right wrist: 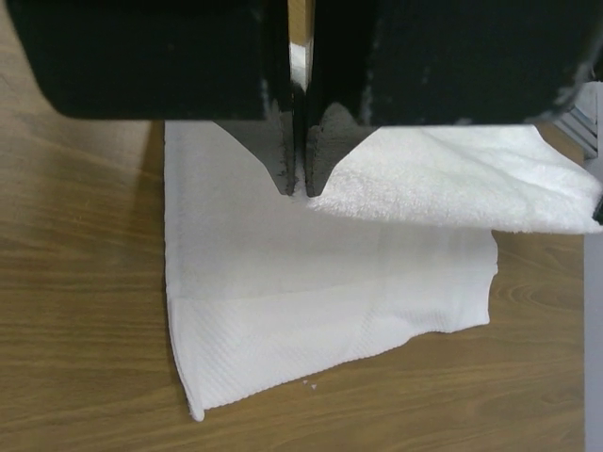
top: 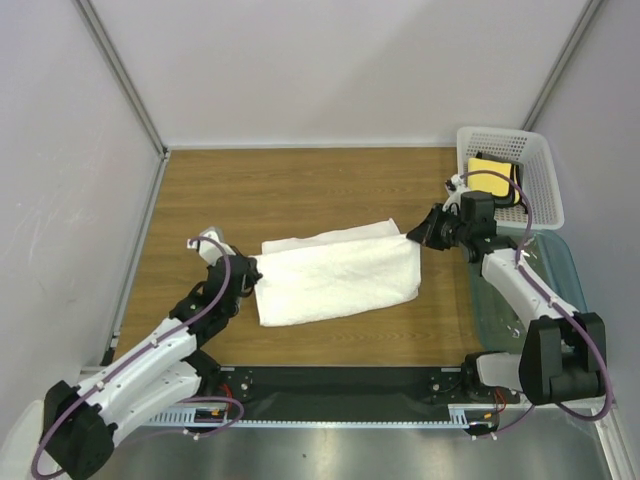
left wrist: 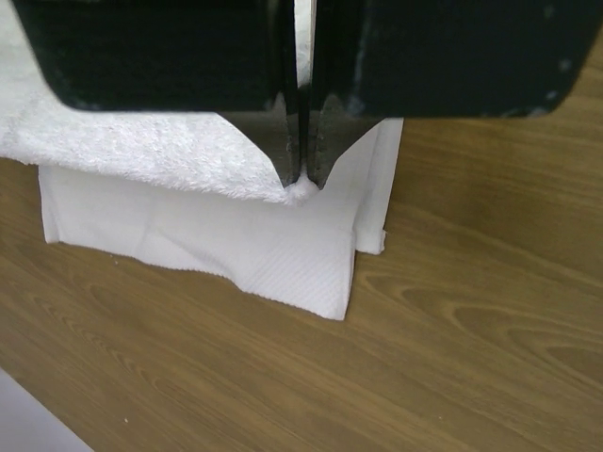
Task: Fold and stack the towels
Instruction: Fold the towel
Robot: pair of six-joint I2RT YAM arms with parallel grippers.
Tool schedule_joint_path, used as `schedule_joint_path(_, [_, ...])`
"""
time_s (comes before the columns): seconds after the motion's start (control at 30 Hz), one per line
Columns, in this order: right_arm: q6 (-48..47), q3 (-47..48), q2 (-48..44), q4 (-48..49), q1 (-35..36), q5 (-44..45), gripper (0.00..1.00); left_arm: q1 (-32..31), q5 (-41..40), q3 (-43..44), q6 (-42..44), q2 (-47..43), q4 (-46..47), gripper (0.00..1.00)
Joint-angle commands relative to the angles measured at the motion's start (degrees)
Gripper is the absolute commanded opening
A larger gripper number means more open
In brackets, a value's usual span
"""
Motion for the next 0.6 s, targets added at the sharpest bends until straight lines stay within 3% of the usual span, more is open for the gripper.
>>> schedule_joint_path(0.0, [-3.36,2.45,2.19,4.30,-0.57,4.06,0.00,5.45,-0.72,1.79,5.29,3.00,7.13,0.00])
schedule_joint_path(0.33, [-4.16,3.51,12.65,12.20,-1.01,4.93,0.00,8.02,3.33,0.29,8.64,14.86,20.67,0.00])
schedule_joint_path(0.57, [-3.28,6.05,19.85,16.79,-1.71,3.89,0.00,9.25,2.63,0.03,7.14,24.80,24.72,0.00])
